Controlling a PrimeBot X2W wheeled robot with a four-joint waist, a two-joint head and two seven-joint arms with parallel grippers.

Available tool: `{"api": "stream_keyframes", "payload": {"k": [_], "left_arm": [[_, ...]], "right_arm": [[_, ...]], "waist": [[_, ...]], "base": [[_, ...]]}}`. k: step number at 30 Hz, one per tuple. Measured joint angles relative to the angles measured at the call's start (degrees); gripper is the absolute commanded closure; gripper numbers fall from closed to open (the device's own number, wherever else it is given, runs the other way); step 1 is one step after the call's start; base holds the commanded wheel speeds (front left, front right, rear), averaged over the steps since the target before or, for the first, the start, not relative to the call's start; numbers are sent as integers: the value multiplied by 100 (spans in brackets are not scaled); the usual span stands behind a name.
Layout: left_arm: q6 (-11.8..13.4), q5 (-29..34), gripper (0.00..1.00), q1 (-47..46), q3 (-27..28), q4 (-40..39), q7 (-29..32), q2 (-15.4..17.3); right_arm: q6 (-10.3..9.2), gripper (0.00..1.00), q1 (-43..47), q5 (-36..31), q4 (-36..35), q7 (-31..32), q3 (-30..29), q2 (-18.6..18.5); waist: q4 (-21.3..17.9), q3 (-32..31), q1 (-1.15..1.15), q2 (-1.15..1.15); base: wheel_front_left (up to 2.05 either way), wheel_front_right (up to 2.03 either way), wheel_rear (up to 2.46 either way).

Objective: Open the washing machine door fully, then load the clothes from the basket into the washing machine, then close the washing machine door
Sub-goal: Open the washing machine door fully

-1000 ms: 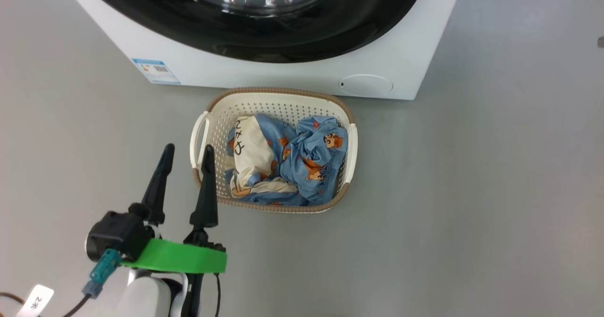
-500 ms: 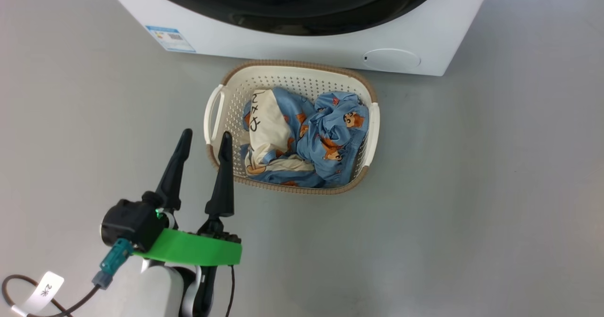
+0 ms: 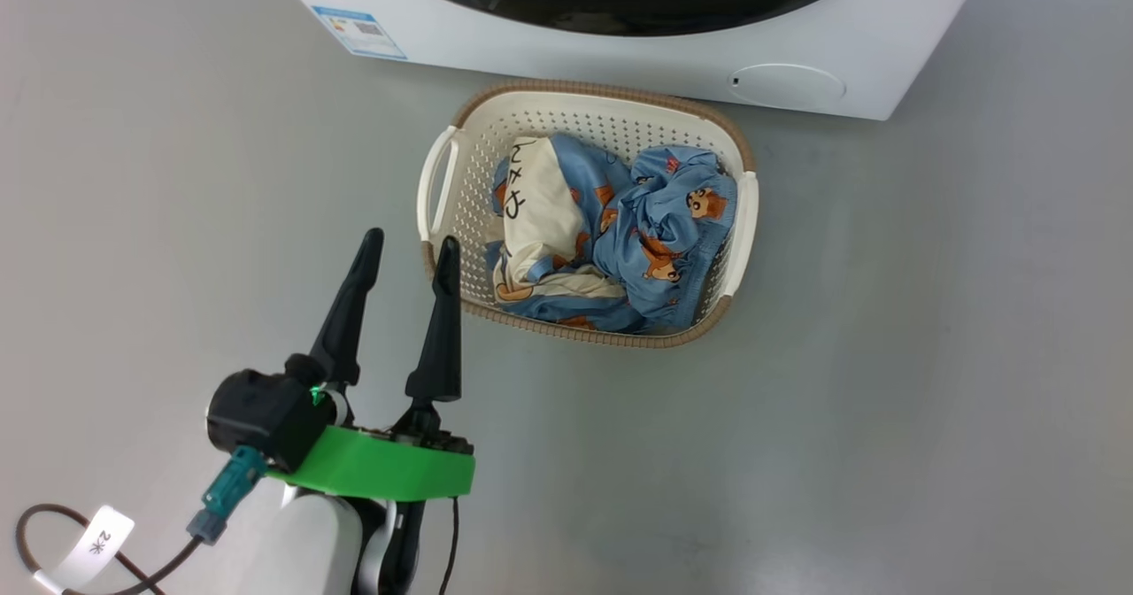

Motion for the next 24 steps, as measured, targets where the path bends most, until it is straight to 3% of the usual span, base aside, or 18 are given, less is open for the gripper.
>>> {"api": "stream_keyframes", "payload": {"k": [24], "left_arm": [[123,-208,0,-57,-210,-79,0,-15]], "right_arm": [[0,100,-372,-299,375,12,-31,101]], "waist": [[336,221,0,0]], "base": [[0,0,0]]}}
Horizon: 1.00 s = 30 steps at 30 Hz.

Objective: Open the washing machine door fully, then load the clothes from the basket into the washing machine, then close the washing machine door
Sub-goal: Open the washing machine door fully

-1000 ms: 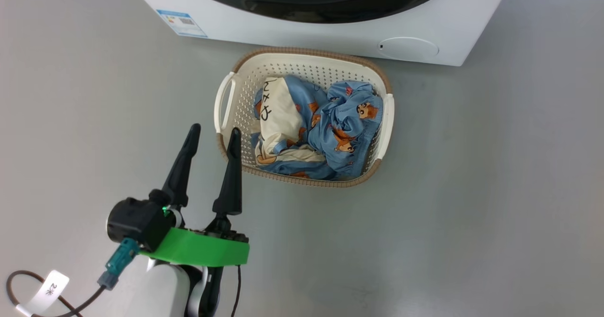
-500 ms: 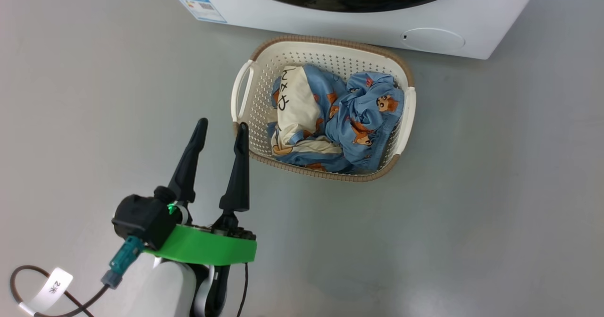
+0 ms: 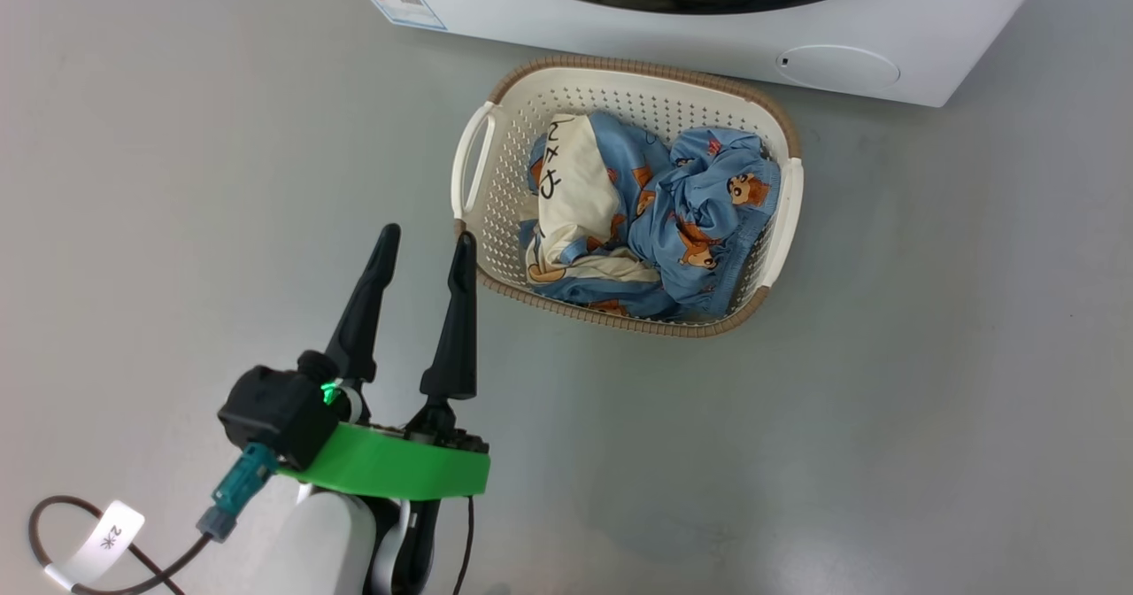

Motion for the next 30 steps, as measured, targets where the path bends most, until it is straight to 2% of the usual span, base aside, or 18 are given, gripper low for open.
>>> {"api": "stream_keyframes", "payload": {"k": [18,30], "left_arm": [[25,-108,0,-3,-7,-10,0,-4],[16,-42,0,26,210,34,0,-4]], "right_arm": [[5,100,-201,-212,100,-51,177,185],[5,100,481,-148,40,379,370,426]], "waist": [[35,117,0,0],[-76,-338,0,0]], "base": [[0,0,0],[0,0,0]]}}
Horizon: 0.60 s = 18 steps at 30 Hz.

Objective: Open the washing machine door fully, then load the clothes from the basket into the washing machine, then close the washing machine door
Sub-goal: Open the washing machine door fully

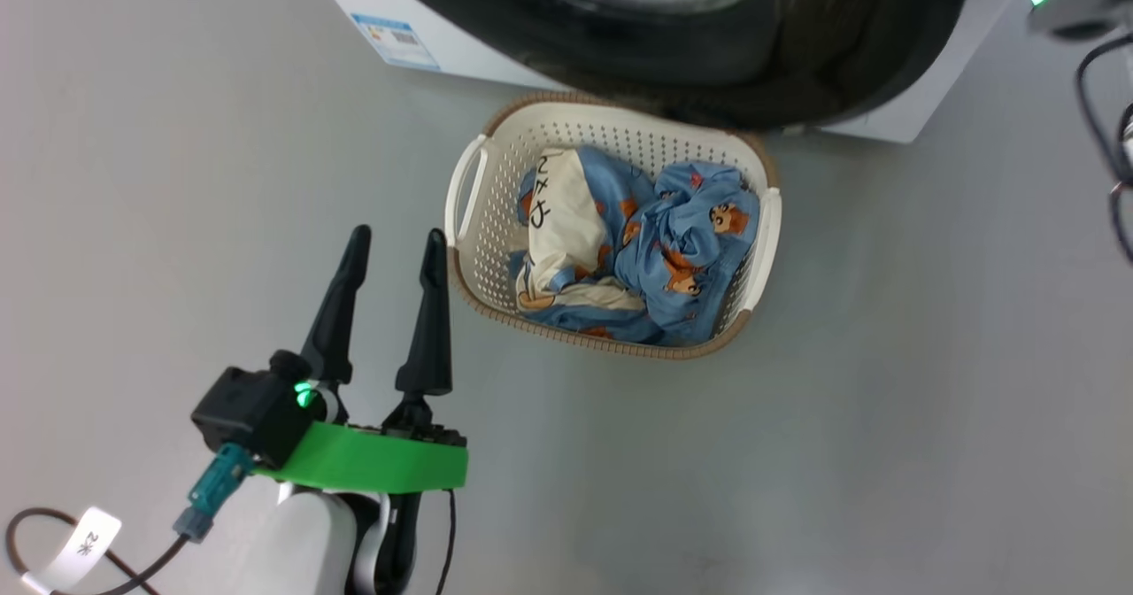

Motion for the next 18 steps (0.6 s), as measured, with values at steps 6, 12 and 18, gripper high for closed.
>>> {"api": "stream_keyframes", "payload": {"k": [6,12,18], "left_arm": [[-63,163,0,170,188,44,0,-1],[-153,300,0,419,394,149,0,1],[-302,419,0,628,590,269,0,3]], "right_arm": [[0,100,367,1,-1,75,97,122],[0,100,757,69,-59,207,112,219],[0,100,1163,96,-136,376,177,359]], "waist": [[-55,-285,0,0],[-72,-613,0,0],[-65,-971,-1,0]], "base": [[0,0,0],[0,0,0],[0,0,0]]}}
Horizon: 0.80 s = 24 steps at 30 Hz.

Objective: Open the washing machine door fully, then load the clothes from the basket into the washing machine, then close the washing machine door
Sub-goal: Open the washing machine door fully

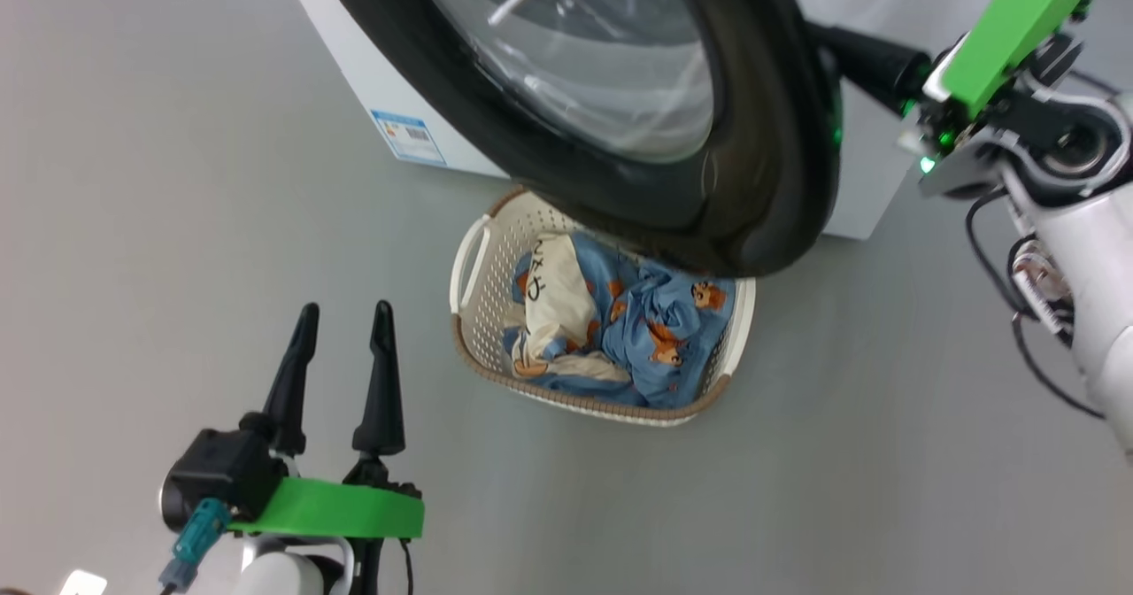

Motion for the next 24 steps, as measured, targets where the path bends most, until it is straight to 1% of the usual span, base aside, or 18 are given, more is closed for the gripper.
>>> {"api": "stream_keyframes", "payload": {"k": [13,19,24], "left_arm": [[-240,290,0,542,425,253,0,5],[-349,425,0,550,538,305,0,12],[-390,457,0,577,584,408,0,21]], "right_arm": [[0,100,1125,286,-266,101,-114,361],[-1,100,1384,292,-294,201,-130,476],[-1,100,1604,388,-393,343,-191,670]], "waist": [[181,-785,-1,0],[408,-974,0,0],[601,-1112,0,0]], "base": [[0,0,0],[0,0,0],[0,0,0]]}}
